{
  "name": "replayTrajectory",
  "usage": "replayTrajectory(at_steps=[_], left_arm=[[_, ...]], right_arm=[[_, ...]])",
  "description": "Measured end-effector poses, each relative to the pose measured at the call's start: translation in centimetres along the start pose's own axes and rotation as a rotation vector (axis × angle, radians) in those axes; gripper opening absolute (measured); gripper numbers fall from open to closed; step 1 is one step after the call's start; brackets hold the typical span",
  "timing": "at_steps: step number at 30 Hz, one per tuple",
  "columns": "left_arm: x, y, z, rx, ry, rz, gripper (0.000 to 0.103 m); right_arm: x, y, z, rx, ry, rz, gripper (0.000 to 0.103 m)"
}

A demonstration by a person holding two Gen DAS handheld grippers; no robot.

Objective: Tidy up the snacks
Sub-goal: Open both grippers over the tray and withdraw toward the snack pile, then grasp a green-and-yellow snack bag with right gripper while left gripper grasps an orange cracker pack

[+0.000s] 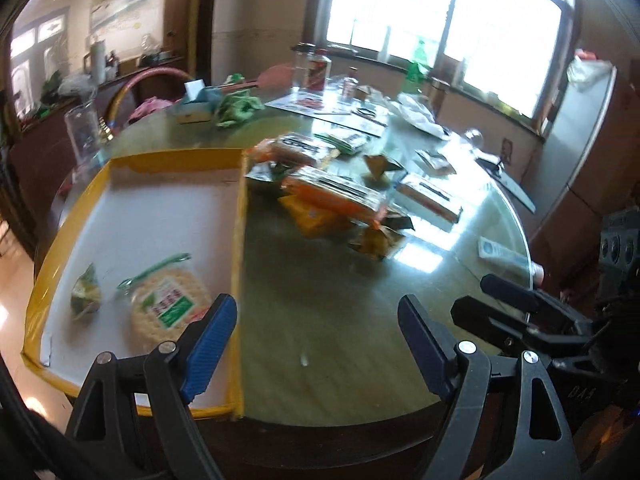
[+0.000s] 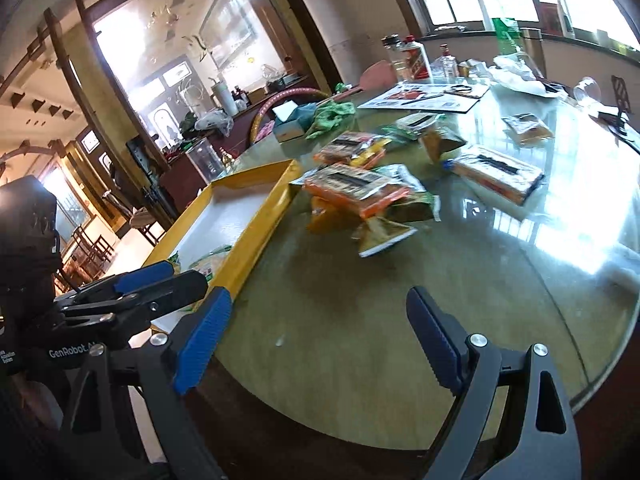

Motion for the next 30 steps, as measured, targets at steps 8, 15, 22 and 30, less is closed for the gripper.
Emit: replayTrajectory(at_steps=[8,15,22,30], left_arm=[[-0.5,-0.2,-1.3,0.038,0.048,0.054,0.082],[0.2,0.0,-1.6,0.027,0.045,0.099,0.081],[1.1,0.1,-2.0,0.031,0.067,0.124,0.081],[2.1,0.3,-2.2,0.028,0.102,0.163,0.081]], right_arm=[[-2.5,-0.2,0.2,0.012,-0.033,-0.067,0.089],[-3.3,-1.0,-1.4,0.048,-0.062,-0.096,0.079],[-2.8,-2.8,-4.2,0.083,-0.025,-0.068,0.067],[-3.3,-5.9,-9.0,0.133,0.065,-0.027,0.064]])
Point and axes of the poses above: each gripper's, at about its wrist camera, not at the fingertips, and z roughly against the way its jaws point, x to its left, y to its underside, the point moved 4 cm from there along -z, roughly the way its jaws point, and after that the axes turned 10 degrees about -z, right-handed, at the moved point
